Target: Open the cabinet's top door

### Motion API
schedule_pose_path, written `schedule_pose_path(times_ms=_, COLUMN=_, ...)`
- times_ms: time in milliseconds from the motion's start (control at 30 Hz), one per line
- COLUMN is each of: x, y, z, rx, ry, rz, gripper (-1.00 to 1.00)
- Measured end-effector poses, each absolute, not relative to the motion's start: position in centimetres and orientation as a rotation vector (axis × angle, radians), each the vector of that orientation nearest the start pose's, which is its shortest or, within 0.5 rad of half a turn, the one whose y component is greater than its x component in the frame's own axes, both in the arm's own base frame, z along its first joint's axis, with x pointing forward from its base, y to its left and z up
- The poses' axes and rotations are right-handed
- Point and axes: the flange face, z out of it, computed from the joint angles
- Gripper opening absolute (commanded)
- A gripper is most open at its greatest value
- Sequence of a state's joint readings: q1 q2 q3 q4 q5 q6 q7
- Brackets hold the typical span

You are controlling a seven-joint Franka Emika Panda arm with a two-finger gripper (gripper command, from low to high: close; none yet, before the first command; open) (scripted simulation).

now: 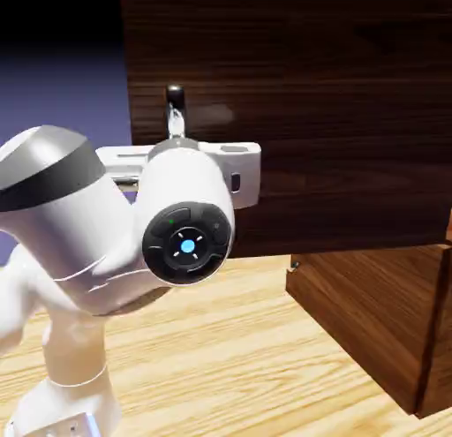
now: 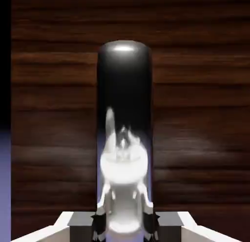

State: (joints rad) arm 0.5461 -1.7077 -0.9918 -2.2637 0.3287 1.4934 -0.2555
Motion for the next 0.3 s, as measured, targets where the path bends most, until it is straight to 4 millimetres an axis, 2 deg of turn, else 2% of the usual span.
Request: schedule_pose_path(times_ms=300, x=15.7, y=-38.1, z=59.3, rx=-1.497, ry=-0.585, rz=-0.645, gripper=-1.00)
